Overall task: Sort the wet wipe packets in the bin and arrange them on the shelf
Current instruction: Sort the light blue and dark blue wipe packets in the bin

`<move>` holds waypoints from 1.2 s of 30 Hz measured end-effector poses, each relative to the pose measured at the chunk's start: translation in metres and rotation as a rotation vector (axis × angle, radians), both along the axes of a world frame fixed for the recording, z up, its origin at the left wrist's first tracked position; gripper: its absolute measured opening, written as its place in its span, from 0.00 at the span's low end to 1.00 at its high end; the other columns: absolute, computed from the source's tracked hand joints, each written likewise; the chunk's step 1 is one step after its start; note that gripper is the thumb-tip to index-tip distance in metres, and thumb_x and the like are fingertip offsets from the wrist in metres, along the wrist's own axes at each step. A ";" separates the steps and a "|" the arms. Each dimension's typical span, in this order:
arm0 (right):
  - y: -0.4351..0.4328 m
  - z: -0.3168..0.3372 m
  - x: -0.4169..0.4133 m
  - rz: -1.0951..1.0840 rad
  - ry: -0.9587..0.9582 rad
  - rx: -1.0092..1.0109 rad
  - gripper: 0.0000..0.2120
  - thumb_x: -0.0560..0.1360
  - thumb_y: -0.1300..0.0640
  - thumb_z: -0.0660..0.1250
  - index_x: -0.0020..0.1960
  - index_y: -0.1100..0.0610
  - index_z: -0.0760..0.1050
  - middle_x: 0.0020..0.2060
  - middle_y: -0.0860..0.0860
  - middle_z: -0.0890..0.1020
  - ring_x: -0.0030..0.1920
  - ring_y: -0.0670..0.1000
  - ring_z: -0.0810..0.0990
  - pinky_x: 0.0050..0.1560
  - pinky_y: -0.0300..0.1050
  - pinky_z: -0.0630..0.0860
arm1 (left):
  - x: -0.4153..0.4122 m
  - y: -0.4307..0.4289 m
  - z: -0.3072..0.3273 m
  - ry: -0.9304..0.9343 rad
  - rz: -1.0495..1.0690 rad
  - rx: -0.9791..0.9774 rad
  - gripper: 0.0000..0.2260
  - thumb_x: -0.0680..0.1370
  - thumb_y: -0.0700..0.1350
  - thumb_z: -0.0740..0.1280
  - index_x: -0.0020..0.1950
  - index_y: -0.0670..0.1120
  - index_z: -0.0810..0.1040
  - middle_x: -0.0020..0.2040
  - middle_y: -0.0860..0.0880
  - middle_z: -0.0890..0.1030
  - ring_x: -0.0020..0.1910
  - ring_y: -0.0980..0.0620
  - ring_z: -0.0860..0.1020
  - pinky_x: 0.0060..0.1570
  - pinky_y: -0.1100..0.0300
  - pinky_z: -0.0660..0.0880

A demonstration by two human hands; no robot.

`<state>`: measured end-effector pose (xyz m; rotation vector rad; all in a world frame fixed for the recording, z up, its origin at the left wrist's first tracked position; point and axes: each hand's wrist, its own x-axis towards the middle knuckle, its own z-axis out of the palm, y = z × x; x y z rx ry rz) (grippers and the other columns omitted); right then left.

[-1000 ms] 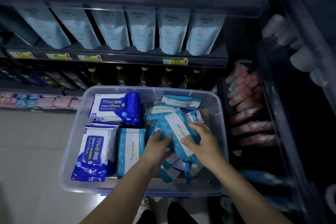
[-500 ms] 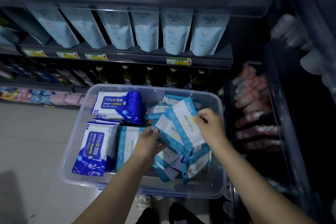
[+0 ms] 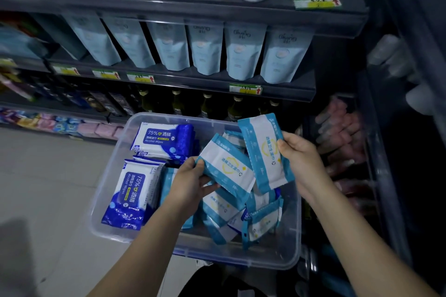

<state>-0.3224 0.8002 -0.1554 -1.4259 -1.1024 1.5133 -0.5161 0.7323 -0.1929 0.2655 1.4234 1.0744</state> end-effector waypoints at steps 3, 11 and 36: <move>-0.001 0.005 -0.005 0.025 0.028 -0.024 0.12 0.79 0.65 0.58 0.49 0.52 0.78 0.44 0.50 0.83 0.43 0.46 0.81 0.42 0.39 0.77 | -0.003 0.001 0.003 0.004 -0.043 0.033 0.09 0.84 0.44 0.54 0.52 0.44 0.73 0.49 0.44 0.82 0.48 0.46 0.82 0.48 0.50 0.79; -0.032 -0.016 -0.051 0.223 -0.391 -0.050 0.09 0.80 0.54 0.59 0.59 0.53 0.70 0.52 0.50 0.79 0.50 0.51 0.78 0.51 0.50 0.75 | -0.009 0.009 0.014 0.041 -0.057 0.108 0.10 0.82 0.48 0.57 0.53 0.44 0.74 0.47 0.44 0.81 0.43 0.50 0.80 0.42 0.55 0.79; -0.061 -0.038 -0.069 0.087 -0.187 -0.131 0.13 0.71 0.69 0.69 0.55 0.61 0.79 0.47 0.51 0.82 0.44 0.39 0.79 0.51 0.33 0.77 | -0.047 0.007 0.001 -0.027 -0.100 0.124 0.16 0.77 0.40 0.67 0.64 0.47 0.70 0.55 0.46 0.82 0.51 0.45 0.82 0.45 0.51 0.79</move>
